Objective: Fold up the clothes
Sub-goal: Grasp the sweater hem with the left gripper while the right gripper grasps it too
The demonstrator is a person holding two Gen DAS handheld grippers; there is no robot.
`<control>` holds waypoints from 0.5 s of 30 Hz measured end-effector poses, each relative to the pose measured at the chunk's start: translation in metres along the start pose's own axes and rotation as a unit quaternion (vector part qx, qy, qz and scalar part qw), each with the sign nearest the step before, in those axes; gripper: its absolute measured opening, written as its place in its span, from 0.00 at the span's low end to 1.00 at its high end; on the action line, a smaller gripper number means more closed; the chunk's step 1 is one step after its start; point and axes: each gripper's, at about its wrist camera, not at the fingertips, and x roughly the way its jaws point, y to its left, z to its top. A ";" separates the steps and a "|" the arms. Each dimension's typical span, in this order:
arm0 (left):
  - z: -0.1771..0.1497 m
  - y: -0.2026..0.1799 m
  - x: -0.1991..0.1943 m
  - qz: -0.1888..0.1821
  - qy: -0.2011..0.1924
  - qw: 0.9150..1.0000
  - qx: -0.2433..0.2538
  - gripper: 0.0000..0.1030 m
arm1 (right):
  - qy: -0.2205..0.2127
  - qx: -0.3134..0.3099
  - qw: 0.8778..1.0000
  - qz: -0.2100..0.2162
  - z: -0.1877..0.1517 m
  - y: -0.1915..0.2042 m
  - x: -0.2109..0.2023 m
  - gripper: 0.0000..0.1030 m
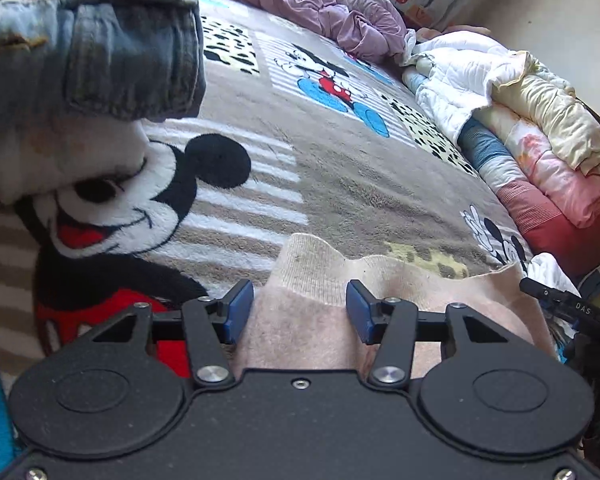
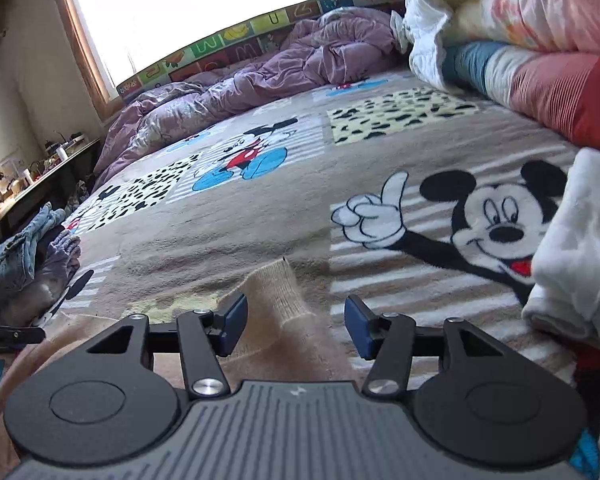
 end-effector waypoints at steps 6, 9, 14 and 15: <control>-0.005 -0.005 0.001 -0.006 -0.011 1.000 0.024 0.09 | 0.010 0.025 0.999 0.029 -0.009 -0.015 0.012 0.17; -0.005 -0.011 -0.020 -0.032 -0.067 0.996 0.044 0.06 | -0.002 0.034 0.998 0.052 -0.009 -0.018 0.007 0.11; -0.003 -0.008 -0.069 -0.084 -0.173 0.980 0.057 0.05 | -0.113 0.068 0.983 0.124 -0.003 -0.032 -0.034 0.10; -0.005 -0.007 -0.072 -0.084 -0.180 0.978 0.058 0.05 | -0.132 0.064 0.980 0.136 -0.003 -0.033 -0.040 0.10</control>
